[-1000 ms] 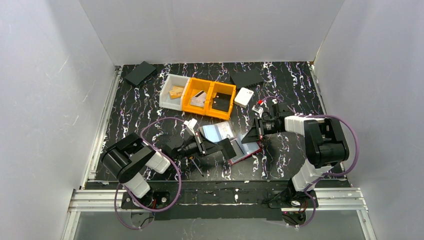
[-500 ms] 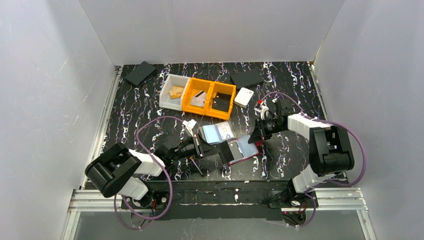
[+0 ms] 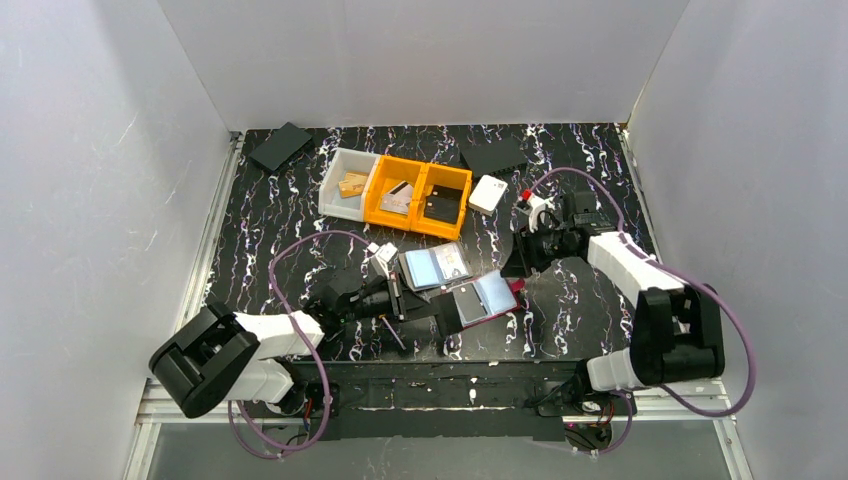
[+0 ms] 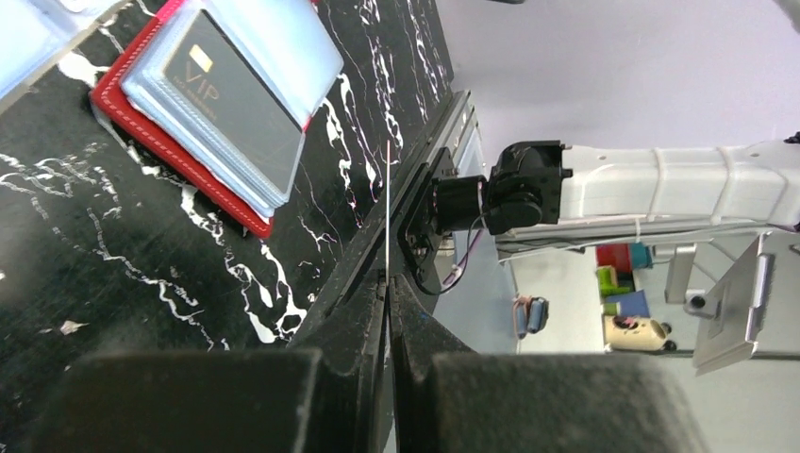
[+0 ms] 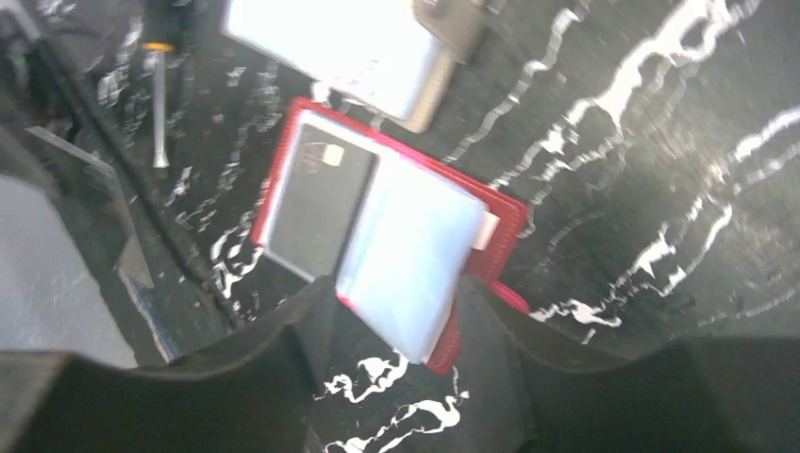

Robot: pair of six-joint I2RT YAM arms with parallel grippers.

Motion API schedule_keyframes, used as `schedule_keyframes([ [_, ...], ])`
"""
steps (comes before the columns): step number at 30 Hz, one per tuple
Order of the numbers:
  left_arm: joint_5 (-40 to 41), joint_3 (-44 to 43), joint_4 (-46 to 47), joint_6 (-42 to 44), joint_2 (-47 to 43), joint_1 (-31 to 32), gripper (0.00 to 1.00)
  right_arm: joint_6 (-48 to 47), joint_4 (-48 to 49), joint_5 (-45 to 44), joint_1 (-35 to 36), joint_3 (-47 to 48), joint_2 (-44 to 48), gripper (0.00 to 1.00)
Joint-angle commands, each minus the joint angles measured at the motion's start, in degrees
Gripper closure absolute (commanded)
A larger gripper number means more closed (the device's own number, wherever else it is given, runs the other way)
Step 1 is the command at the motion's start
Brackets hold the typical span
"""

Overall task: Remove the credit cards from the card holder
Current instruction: Place the credit card in the storage box.

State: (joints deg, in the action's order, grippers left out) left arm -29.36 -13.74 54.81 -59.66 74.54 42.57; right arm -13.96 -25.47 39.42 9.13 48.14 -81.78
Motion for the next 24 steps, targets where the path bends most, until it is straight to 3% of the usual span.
schedule_keyframes([
  [1,-0.33,-4.67,-7.50,7.74,-3.15,2.96,1.00,-10.05,-4.79,19.56,-0.25,1.24,6.52,0.35],
  [3,1.29,-6.23,-9.91,11.62,-4.21,4.79,1.00,-16.98,-10.46,27.30,-0.01,1.23,7.63,0.21],
  [6,4.05,-7.47,-10.67,16.73,-5.69,7.08,1.00,-19.56,-11.88,30.37,2.40,-0.18,8.62,0.04],
  [12,6.37,-10.17,-10.64,22.18,-5.83,9.65,1.00,-24.75,-17.42,31.39,9.04,1.47,5.14,0.02],
  [18,8.00,-10.45,-10.64,24.25,-7.30,10.57,1.00,-31.19,-24.87,32.91,12.64,3.84,1.27,0.10],
  [21,8.68,-10.39,-10.60,24.48,-7.81,10.61,1.00,-31.47,-24.74,32.54,14.27,3.98,1.05,0.23],
  [24,8.66,-10.60,-10.59,24.42,-7.68,10.74,1.00,-31.23,-24.39,32.56,15.14,4.13,0.82,0.42],
])
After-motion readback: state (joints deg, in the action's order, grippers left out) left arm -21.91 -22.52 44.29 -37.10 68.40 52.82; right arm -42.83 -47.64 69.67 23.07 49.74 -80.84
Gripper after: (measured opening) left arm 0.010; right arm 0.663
